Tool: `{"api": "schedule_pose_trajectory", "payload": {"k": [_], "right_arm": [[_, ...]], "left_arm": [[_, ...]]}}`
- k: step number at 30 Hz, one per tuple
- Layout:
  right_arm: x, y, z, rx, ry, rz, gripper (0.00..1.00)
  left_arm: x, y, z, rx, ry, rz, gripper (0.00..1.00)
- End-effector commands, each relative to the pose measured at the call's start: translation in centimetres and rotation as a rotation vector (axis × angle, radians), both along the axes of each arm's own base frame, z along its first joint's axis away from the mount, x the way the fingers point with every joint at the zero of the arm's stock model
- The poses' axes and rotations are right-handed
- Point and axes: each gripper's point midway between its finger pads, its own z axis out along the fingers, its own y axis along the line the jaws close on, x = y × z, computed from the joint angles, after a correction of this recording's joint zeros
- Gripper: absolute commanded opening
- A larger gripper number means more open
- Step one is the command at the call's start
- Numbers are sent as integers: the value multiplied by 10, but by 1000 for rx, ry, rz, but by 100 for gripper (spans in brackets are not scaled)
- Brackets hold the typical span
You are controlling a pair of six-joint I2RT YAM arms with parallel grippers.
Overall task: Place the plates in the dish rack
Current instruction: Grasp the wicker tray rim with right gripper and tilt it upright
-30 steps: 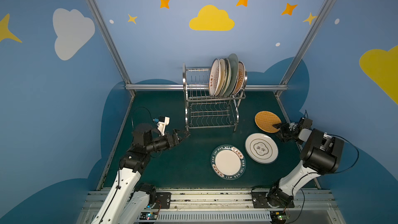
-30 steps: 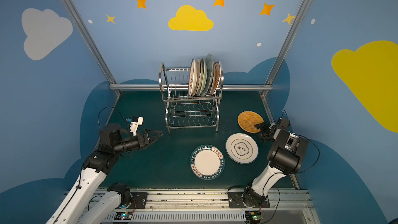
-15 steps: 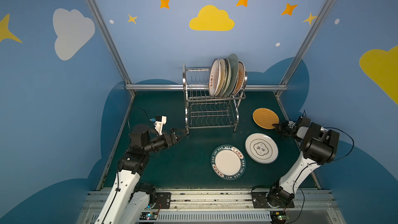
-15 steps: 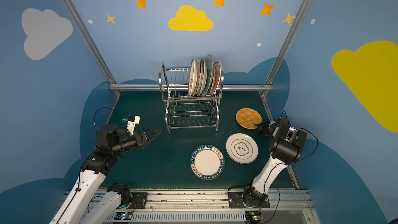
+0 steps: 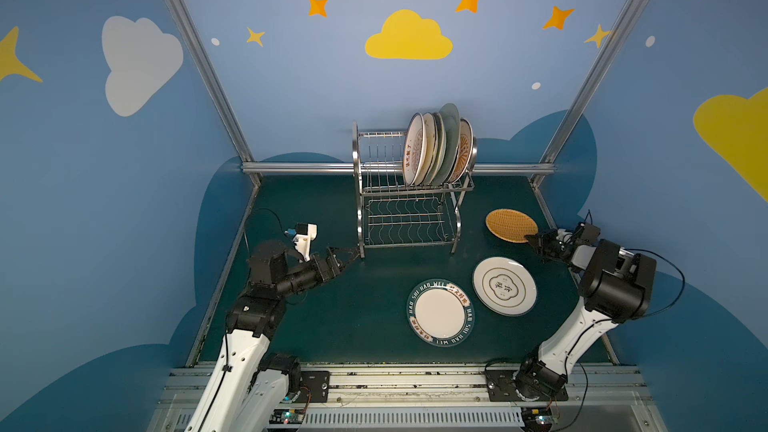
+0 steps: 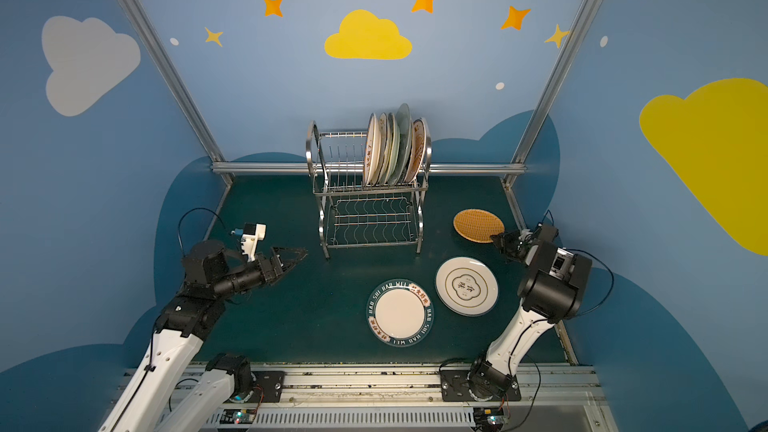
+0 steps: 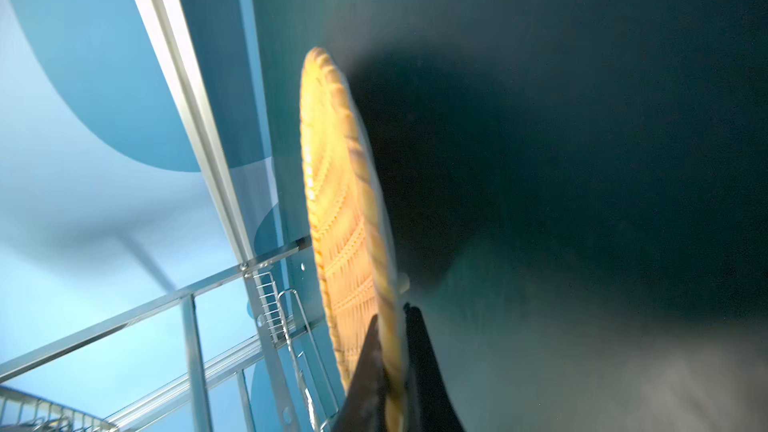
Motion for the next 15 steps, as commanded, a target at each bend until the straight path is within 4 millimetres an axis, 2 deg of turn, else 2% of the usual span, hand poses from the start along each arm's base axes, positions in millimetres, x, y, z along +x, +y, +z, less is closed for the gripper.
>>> {"api": "schedule_pose_trajectory", "payload": {"k": [1,7,15], "right_arm": [[-3,8,41,-12,-85,2,0],[-26,19,82,-16,-117,-11,0],[-85,39,122,-52,-28,0,0]], "left_arm": [[0,4,0,23,-31,14,100],[2,6,0,24,-36,31,100],[5,-2,8,-2,-90,21,100]]}}
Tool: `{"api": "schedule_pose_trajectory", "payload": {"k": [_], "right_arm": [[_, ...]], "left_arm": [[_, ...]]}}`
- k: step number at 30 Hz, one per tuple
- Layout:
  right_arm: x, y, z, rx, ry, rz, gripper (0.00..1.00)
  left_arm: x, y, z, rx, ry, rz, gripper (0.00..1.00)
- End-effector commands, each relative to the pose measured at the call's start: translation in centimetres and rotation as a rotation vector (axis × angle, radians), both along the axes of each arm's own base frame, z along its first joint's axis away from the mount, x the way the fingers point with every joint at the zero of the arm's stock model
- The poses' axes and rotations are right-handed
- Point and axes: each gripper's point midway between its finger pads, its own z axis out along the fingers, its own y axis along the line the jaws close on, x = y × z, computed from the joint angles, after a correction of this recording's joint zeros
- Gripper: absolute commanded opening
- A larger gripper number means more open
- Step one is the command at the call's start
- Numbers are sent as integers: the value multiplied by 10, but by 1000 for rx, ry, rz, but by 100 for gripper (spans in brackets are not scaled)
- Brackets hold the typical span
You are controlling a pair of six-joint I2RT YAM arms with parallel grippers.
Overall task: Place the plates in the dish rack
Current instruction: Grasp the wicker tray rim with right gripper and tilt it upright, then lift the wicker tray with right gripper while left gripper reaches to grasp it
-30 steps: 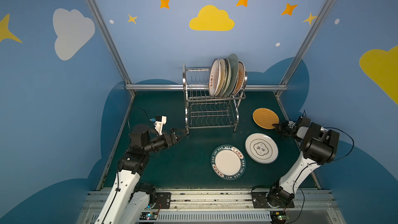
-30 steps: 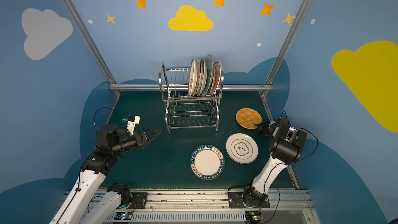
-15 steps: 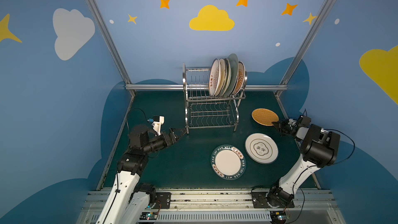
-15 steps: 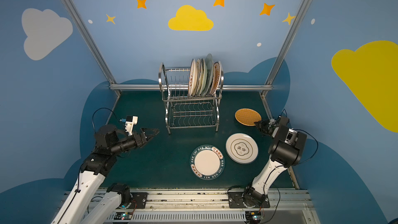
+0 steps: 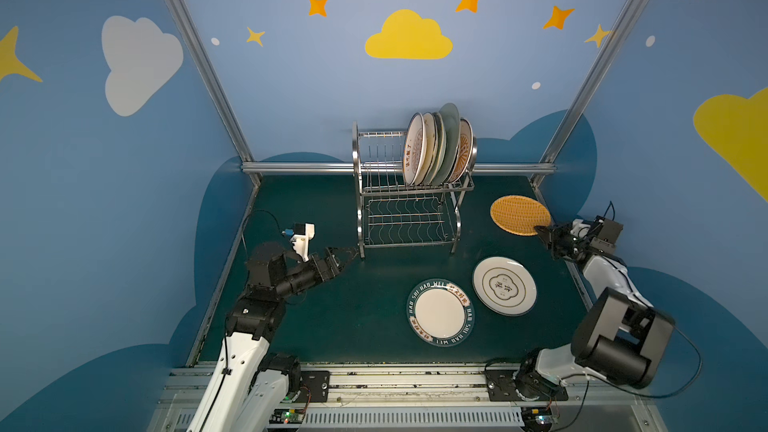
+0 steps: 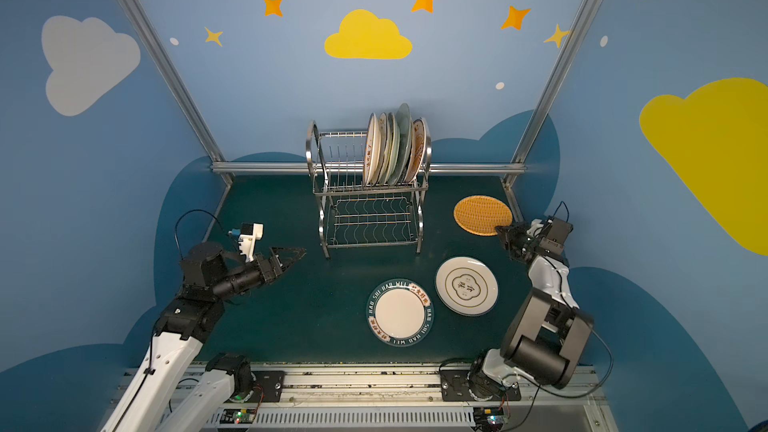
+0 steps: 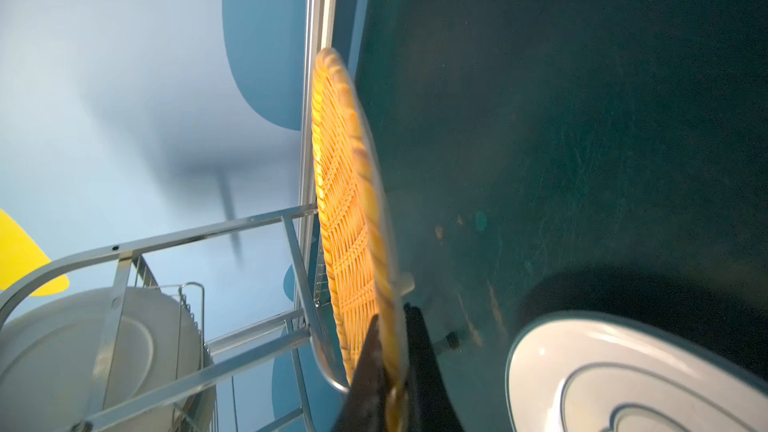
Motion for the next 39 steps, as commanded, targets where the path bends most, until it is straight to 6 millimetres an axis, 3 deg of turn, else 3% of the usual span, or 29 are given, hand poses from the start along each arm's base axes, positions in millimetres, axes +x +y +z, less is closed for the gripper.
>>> {"api": "schedule_pose_trajectory", "payload": {"k": [1,11,15,24,30,39], "right_arm": [[-32,14,6,16,83,27,0],[-89,46,42,32,107,100,0],[-104,58,54,19,85,114,0],[-135,86,85,-57,13,151,0],[-151,114,89,-69,58,224,0],[-158,141,84,-107,138,288,0]], "left_arm": [[2,-5,12,-9,-72,2,100],[-2,-58,23,118,-295,-35,100],[-8,-92,25,197,-444,-93,100],[-20,-185,13,605,-835,-316,100],[-34,-233,23,765,-1157,-380,100],[-50,-276,26,875,-1418,-479,95]]}}
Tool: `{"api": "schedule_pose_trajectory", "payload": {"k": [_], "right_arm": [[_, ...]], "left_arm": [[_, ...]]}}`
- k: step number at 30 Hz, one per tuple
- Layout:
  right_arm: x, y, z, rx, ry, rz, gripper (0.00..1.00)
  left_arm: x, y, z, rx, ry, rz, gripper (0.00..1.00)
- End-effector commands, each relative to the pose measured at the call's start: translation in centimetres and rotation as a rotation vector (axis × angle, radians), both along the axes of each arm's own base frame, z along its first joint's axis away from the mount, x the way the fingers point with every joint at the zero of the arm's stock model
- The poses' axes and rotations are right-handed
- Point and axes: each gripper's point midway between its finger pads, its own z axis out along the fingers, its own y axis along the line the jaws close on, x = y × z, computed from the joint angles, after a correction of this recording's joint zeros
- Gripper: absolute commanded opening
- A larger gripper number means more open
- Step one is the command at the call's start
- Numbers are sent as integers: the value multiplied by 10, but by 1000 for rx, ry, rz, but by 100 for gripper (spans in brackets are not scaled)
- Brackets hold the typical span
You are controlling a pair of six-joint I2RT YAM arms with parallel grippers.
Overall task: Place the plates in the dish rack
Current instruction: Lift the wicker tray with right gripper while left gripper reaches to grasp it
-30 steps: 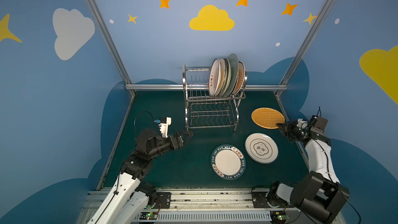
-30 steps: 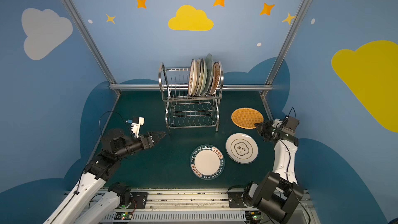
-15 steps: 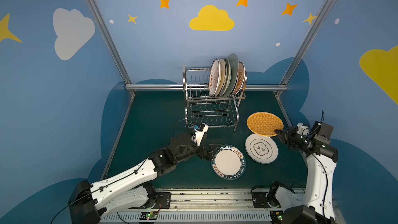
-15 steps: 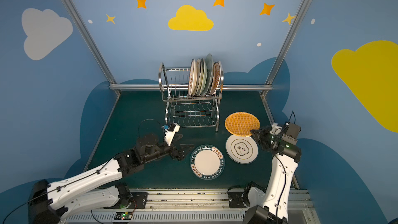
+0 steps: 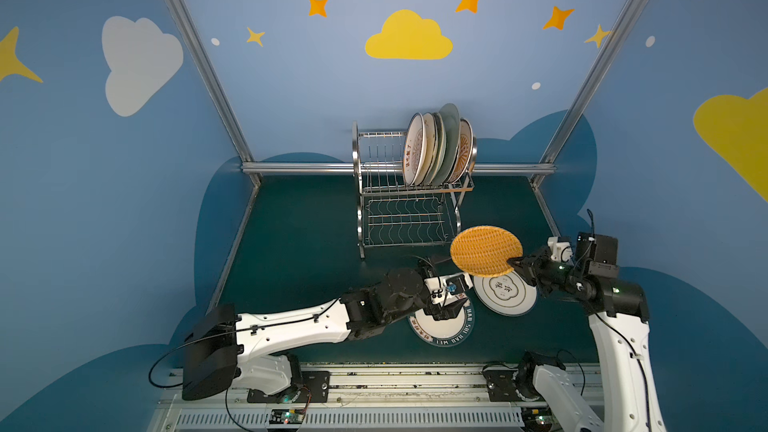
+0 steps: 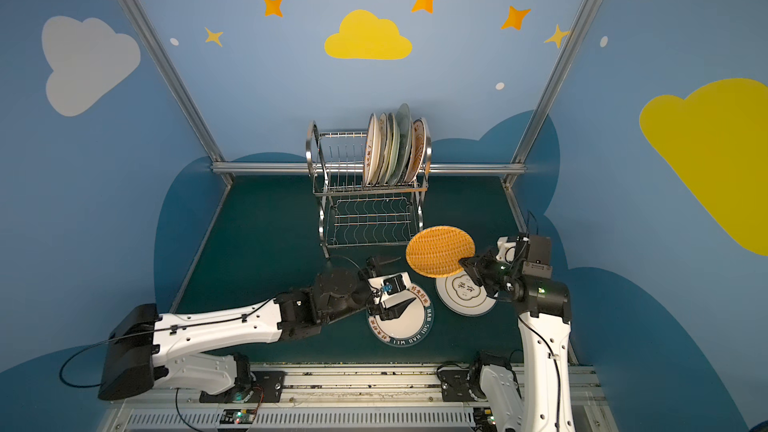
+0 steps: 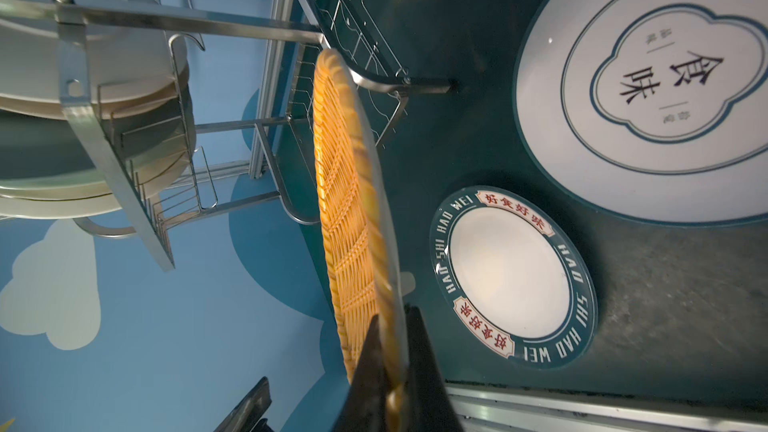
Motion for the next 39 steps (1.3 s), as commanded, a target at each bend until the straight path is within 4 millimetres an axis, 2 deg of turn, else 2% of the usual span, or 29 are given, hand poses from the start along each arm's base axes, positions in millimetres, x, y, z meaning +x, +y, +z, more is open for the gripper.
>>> {"api": "schedule_pose_trajectory", "payload": {"k": [1,9,19,30,39], "right_arm": [[1,3,13,-25,-4,-19,0],[0,19,12,-65,18,-1,0],[2,31,14,-69,20,25,0],[1,36,13,-74,21,30,0],[1,38,14,-69,22,31,0]], "left_arm": [[1,-13,20,29,-154,-27,94],[2,-37,6,89,-121,-54,70],[8,-51,-17,151,-110,-31,58],[30,-62,-24,186,-113,78,38],[43,-64,-31,213,-133,154,29]]}}
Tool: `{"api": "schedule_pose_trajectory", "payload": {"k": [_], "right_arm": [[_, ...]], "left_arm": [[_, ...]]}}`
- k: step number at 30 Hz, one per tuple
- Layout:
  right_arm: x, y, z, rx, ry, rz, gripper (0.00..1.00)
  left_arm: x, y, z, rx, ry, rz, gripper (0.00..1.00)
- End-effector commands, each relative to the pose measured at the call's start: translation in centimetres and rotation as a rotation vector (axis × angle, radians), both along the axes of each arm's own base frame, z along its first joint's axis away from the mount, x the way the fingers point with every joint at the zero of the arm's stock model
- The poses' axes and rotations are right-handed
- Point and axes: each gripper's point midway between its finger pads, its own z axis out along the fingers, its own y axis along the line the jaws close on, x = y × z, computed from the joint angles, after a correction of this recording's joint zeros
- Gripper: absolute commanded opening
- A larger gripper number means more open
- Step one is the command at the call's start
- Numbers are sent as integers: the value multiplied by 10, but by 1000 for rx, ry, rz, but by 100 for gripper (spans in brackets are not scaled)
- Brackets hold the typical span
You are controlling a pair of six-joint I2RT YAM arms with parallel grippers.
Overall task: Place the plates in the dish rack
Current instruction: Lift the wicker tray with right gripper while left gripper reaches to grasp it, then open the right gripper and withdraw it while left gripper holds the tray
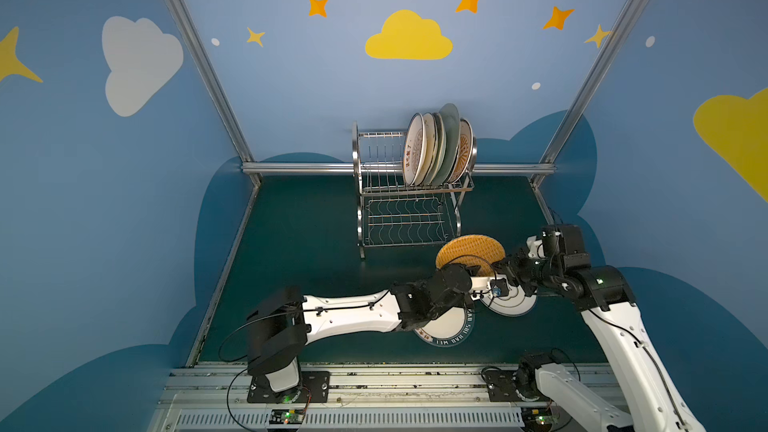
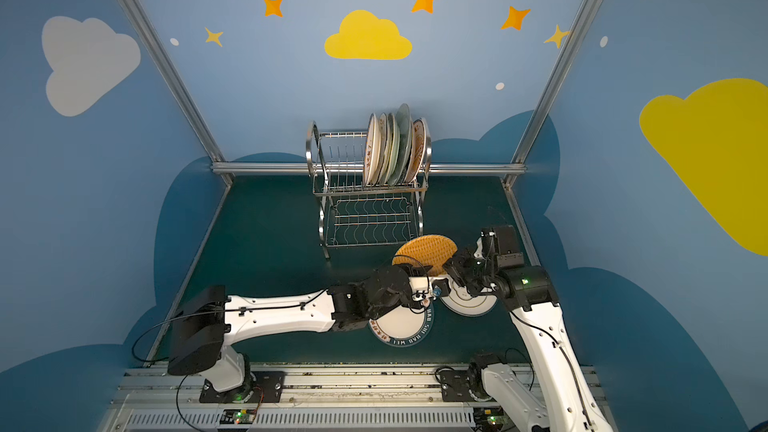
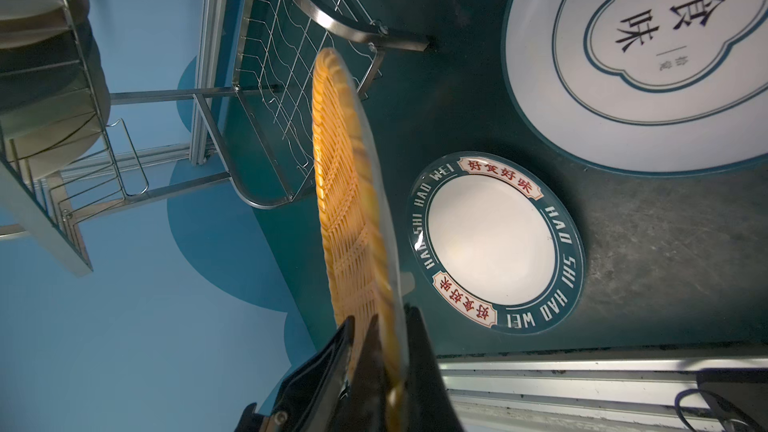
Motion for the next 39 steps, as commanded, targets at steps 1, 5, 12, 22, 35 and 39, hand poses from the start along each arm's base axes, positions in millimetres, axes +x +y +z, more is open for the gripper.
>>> {"api": "schedule_pose_trajectory", "payload": {"k": [1,5,12,22,35,39], "right_arm": [[7,4,23,27,-76,0,0],[9,8,24,33,-79,6,0],[17,11,34,7,-164,46,8],[52,-16,78,-205,-438,5,85],[72,-21,103,-506,-800,186,87],[71,-12,90,-493,-872,229,87]], "left_arm": [[7,-1,8,-8,-16,39,28],[6,-4,7,-3,-13,43,18],[-17,2,25,-36,21,-15,4],[-48,55,49,-120,191,-15,4],[-59,173,173,-686,517,188,4],[-51,199,218,-853,554,245,4]]}}
